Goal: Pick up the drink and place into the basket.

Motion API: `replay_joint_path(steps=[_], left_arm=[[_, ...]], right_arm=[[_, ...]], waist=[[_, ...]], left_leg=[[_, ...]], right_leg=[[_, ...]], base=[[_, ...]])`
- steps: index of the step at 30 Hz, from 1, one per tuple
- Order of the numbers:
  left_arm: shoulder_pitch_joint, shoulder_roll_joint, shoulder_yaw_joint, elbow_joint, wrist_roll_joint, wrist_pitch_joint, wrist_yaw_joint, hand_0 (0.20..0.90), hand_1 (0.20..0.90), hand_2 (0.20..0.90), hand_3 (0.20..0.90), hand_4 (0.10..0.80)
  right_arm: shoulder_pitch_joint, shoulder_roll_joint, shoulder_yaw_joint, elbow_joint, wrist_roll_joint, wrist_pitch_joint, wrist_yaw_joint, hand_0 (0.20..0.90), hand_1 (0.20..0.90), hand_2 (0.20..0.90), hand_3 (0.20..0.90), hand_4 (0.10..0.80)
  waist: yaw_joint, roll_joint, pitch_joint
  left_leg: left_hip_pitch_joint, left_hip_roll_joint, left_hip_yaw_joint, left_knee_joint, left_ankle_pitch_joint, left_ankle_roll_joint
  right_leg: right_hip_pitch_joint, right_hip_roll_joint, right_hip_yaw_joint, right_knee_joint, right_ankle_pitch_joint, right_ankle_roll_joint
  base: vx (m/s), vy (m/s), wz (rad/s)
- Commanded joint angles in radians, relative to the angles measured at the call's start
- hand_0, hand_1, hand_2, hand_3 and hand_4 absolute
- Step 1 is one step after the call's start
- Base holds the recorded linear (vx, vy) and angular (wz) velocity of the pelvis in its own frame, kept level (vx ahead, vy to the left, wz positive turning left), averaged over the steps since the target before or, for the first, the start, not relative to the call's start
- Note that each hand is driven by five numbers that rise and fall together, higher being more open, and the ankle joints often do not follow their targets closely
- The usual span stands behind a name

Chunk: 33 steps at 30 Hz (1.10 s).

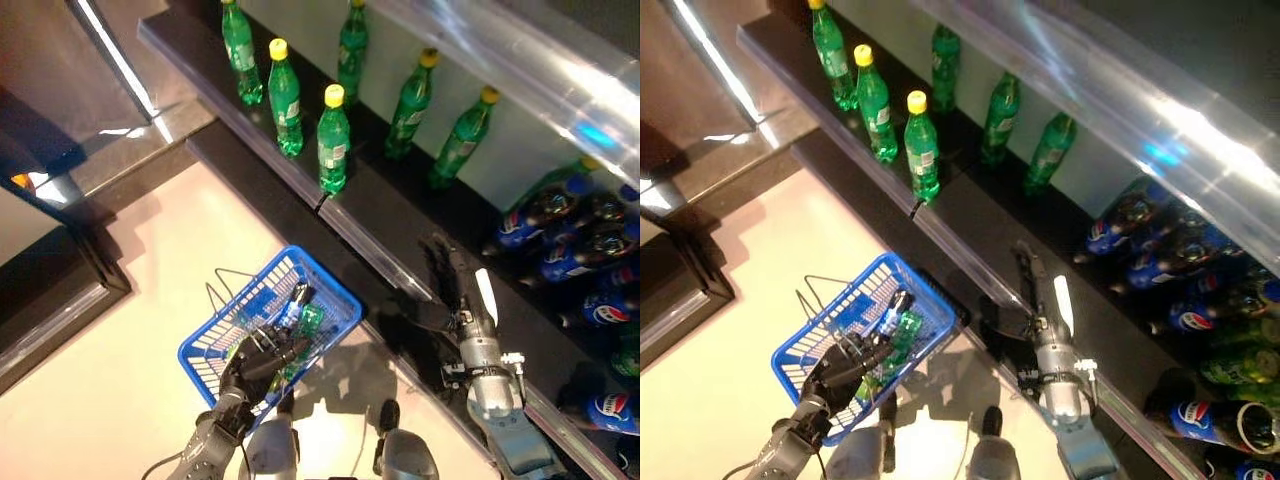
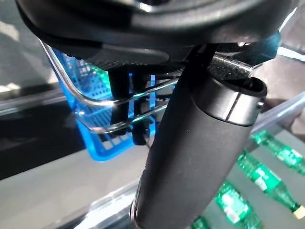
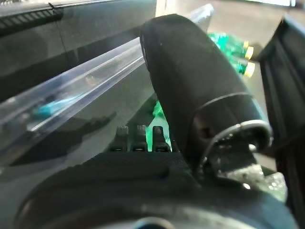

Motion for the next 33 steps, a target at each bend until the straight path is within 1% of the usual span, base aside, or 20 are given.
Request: replay_joint_path(steps=[1,3,5,8,12,13,15,16,22,33], left_arm=[[-0.048,-0.029,0.078,-0.180,0.073,-0.313,-0.123,0.300,0.300,0.300,0.200,0.100],[-0.052,-0.033,0.080,-0.132,0.059,-0.321,-0.118,0.300,0.300,0.300,0.200,0.100],[-0.054,-0.040,0.091,-0.086,0.061,-0.325,-0.124,0.300,0.300,0.300,0.200,0.100],[-0.059,-0.052,0.093,-0.023,0.058,-0.333,-0.131,0.300,0.300,0.300,0.200,0.100],[-0.067,-0.066,0.093,0.049,0.073,-0.339,-0.132,0.300,0.300,0.300,0.200,0.100],[-0.070,-0.069,0.093,0.074,0.074,-0.339,-0.127,0.300,0.300,0.300,0.200,0.100],[-0.076,-0.072,0.097,0.101,0.071,-0.342,-0.135,0.300,0.300,0.300,0.200,0.100],[-0.082,-0.074,0.096,0.128,0.069,-0.346,-0.137,0.300,0.300,0.300,0.200,0.100],[-0.103,-0.081,0.087,0.189,0.076,-0.347,-0.125,0.300,0.300,0.300,0.200,0.100],[-0.126,-0.087,0.069,0.229,0.100,-0.327,-0.098,0.300,0.300,0.300,0.200,0.100]], right_arm=[[0.032,-0.042,0.007,0.017,0.077,-0.147,0.039,0.900,0.900,0.900,0.900,0.800],[0.039,-0.036,0.017,0.060,0.082,-0.169,0.059,0.900,0.900,0.900,0.900,0.800],[0.046,-0.020,0.022,0.101,0.163,-0.171,0.090,0.900,0.900,0.900,0.900,0.800],[0.049,0.009,0.032,0.178,0.202,-0.186,0.122,0.900,0.900,0.900,0.900,0.800],[0.050,0.047,0.044,0.273,0.279,-0.194,0.151,0.900,0.900,0.900,0.900,0.800],[0.050,0.060,0.044,0.304,0.324,-0.187,0.178,0.900,0.900,0.900,0.900,0.800],[0.051,0.072,0.047,0.334,0.346,-0.179,0.199,0.900,0.900,0.900,0.900,0.800],[0.050,0.080,0.052,0.375,0.335,-0.172,0.215,0.900,0.900,0.900,0.900,0.800],[0.034,0.094,0.082,0.443,0.370,-0.144,0.246,0.900,0.900,0.900,0.900,0.800],[0.026,0.107,0.093,0.479,0.373,-0.154,0.228,0.900,0.900,0.900,0.900,0.800]], waist=[[0.003,0.043,-0.242],[-0.001,0.043,-0.252],[-0.003,0.043,-0.263],[-0.005,0.044,-0.273],[-0.007,0.046,-0.283],[-0.009,0.047,-0.286],[-0.011,0.048,-0.288],[-0.012,0.048,-0.289],[-0.012,0.044,-0.296],[-0.017,0.044,-0.301]], left_leg=[[0.023,0.038,-0.034,0.047,-0.074,-0.045],[0.029,0.040,-0.031,0.032,-0.068,-0.045],[0.033,0.041,-0.030,0.020,-0.064,-0.046],[0.039,0.044,-0.028,-0.005,-0.054,-0.048],[0.043,0.046,-0.025,-0.023,-0.046,-0.052],[0.041,0.049,-0.021,-0.020,-0.046,-0.052],[0.040,0.050,-0.019,-0.016,-0.046,-0.053],[0.039,0.051,-0.018,-0.014,-0.047,-0.054],[0.042,0.053,-0.022,-0.015,-0.049,-0.055],[0.041,0.059,-0.023,-0.010,-0.049,-0.057]], right_leg=[[-0.057,0.027,0.014,0.007,0.083,0.002],[-0.054,0.029,0.012,-0.002,0.087,0.002],[-0.050,0.029,0.011,-0.012,0.090,0.001],[-0.045,0.027,0.004,-0.027,0.098,0.002],[-0.042,0.027,-0.005,-0.044,0.107,0.002],[-0.045,0.028,-0.007,-0.042,0.107,0.001],[-0.046,0.027,-0.007,-0.039,0.106,0.000],[-0.045,0.027,-0.009,-0.040,0.104,-0.002],[-0.039,0.030,-0.012,-0.046,0.105,-0.007],[-0.040,0.029,-0.008,-0.044,0.104,-0.006]], base=[[-0.040,-0.007,-0.01],[-0.034,-0.011,-0.03],[-0.029,-0.012,-0.07],[-0.031,-0.015,-0.06],[-0.037,-0.009,-0.04],[-0.035,-0.007,-0.03],[-0.016,-0.002,-0.01],[-0.032,-0.001,0.00],[-0.018,-0.007,0.00],[0.000,0.000,0.00]])
